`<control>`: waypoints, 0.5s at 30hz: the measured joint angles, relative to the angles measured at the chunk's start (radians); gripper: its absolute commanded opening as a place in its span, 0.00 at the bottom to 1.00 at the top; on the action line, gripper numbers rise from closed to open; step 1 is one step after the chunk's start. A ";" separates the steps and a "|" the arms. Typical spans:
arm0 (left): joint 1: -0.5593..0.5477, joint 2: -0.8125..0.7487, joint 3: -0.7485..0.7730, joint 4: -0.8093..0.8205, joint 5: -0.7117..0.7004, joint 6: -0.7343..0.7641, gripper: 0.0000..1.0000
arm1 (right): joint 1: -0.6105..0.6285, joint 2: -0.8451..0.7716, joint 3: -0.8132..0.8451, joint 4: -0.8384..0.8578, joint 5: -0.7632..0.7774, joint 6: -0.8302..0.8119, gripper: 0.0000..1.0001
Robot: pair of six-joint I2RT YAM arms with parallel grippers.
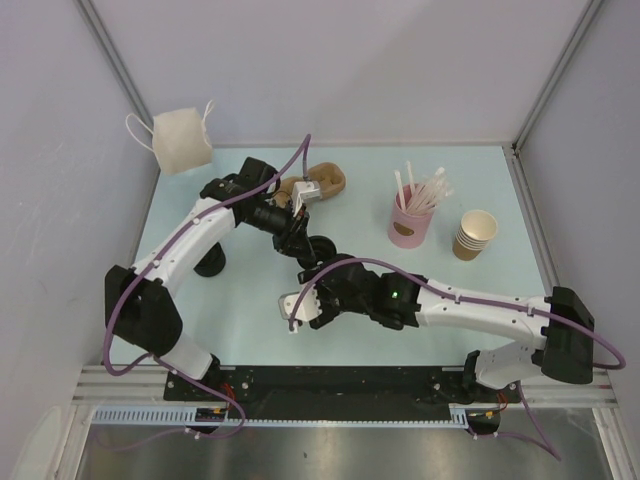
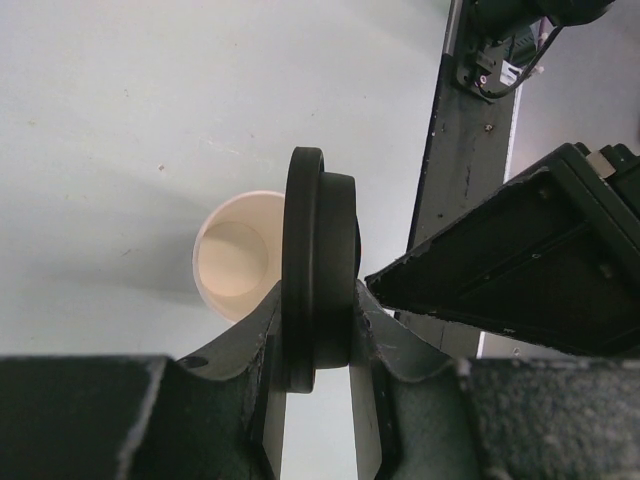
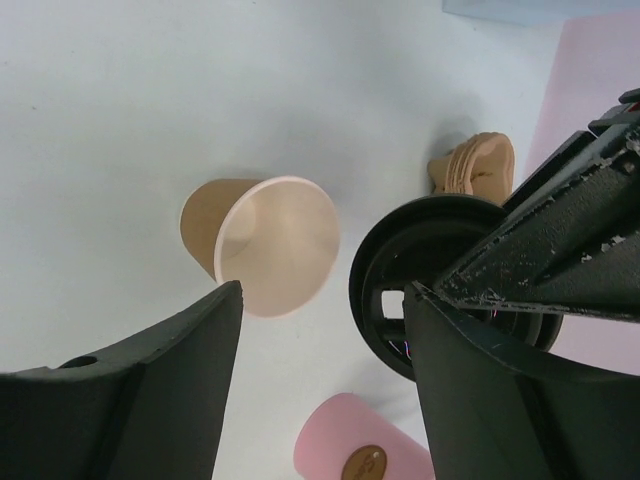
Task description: Pack the takeout coffee
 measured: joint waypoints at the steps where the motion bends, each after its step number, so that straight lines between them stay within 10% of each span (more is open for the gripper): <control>1: 0.000 0.000 0.000 0.000 0.001 0.000 0.01 | 0.002 0.005 0.000 0.005 0.006 -0.001 0.68; 15: 0.002 -0.014 0.000 -0.015 0.008 0.007 0.01 | -0.014 0.024 0.000 0.055 0.071 -0.002 0.57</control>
